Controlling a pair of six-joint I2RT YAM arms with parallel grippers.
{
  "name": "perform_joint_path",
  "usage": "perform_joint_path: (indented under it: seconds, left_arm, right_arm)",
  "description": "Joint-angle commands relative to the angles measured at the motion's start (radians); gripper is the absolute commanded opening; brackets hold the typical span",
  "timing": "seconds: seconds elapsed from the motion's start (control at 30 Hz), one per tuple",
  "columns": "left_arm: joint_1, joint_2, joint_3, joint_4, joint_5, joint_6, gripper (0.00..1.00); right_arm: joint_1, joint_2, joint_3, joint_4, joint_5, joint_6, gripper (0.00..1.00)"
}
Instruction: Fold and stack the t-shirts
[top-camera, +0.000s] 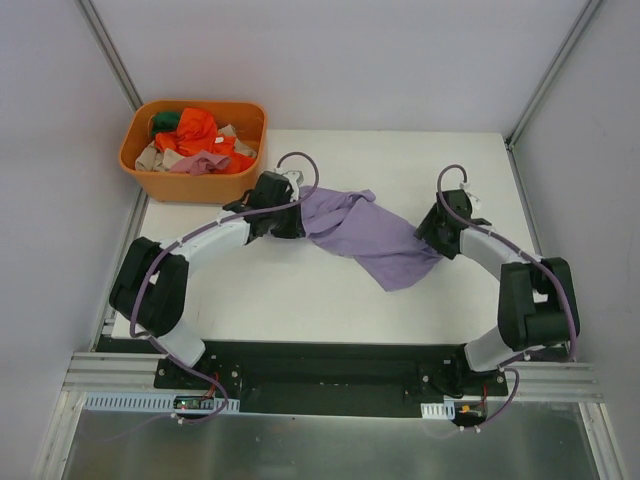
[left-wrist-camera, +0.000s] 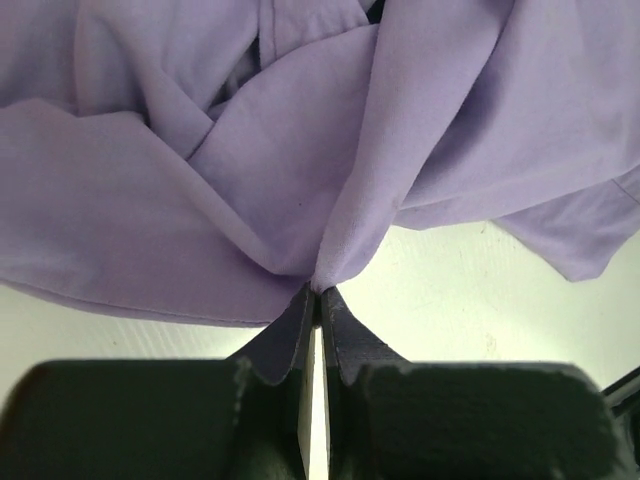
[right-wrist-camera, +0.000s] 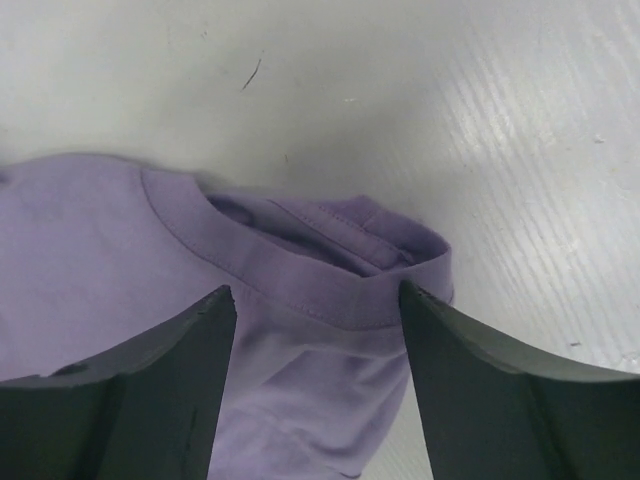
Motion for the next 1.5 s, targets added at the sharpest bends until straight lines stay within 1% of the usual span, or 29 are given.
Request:
perform_joint_path:
  seconds: [0.0,0.03,0.1,0.17,0.23,0.3,0.47,0.6,0.7,0.77,0.87,1.03,1.13,1.27,1.37,1.47]
  left_arm:
    - [-0.006,-0.074,-0.028,0.018,-0.072,-0.021,0.0]
    - [-0.006,-0.082,-0.031,0.016,-0.087,-0.021,0.0]
    - [-0.006,-0.096,-0.04,0.016,-0.112,-0.021,0.0]
    - [-0.006,-0.116,-0.044,0.019,-0.138,-0.022,0.0]
    - [-0.006,-0.145,-0.041,0.018,-0.167,-0.016,0.0]
    - [-0.006,-0.186,-0.028,0.019,-0.189,-0.007,0.0]
    - [-0.006,-0.338,0.013,0.036,-0.273,0.024,0.0]
    - [-0.006,-0.497,0.019,0.041,-0.389,0.05,0.0]
    - [-0.006,-0.611,0.032,0.053,-0.432,0.063,0.0]
    - [-0.006,-0.691,0.038,0.074,-0.433,0.07,0.0]
    - [-0.006,-0.778,0.055,0.096,-0.385,0.085,0.0]
    - [-0.006,-0.875,0.116,0.1,-0.238,0.105,0.0]
    - [-0.006,-0.906,0.15,0.1,-0.16,0.102,0.0]
    - [-0.006,-0.904,0.174,0.1,-0.165,0.093,0.0]
    - [-0.006,-0.846,0.188,0.105,-0.189,0.099,0.0]
    - [-0.006,-0.704,0.226,0.113,-0.251,0.111,0.0]
  right_arm:
    - [0.007,0.086,0.074,0.044,-0.012,0.028,0.62]
    - [0.01,0.107,0.084,0.046,-0.009,0.024,0.57]
    - [0.016,0.124,0.1,0.042,-0.004,0.01,0.35]
    - [0.019,0.118,0.113,0.024,0.006,-0.005,0.16]
    - [0.029,0.08,0.119,0.007,0.031,-0.03,0.06]
    - [0.036,0.016,0.124,-0.013,0.048,-0.071,0.01]
    - [0.042,-0.207,0.14,-0.057,0.054,-0.188,0.01]
    - [0.042,-0.433,0.159,-0.115,0.082,-0.249,0.01]
    - [0.042,-0.575,0.177,-0.128,0.077,-0.278,0.01]
    - [0.041,-0.653,0.218,-0.171,0.07,-0.284,0.01]
    - [0.042,-0.744,0.291,-0.224,0.04,-0.297,0.01]
    - [0.043,-0.85,0.406,-0.29,-0.021,-0.3,0.01]
    - [0.043,-0.882,0.47,-0.347,-0.05,-0.294,0.01]
    - [0.043,-0.897,0.518,-0.395,-0.032,-0.295,0.01]
    - [0.042,-0.861,0.519,-0.416,0.032,-0.307,0.01]
    - [0.044,-0.79,0.503,-0.43,0.138,-0.317,0.01]
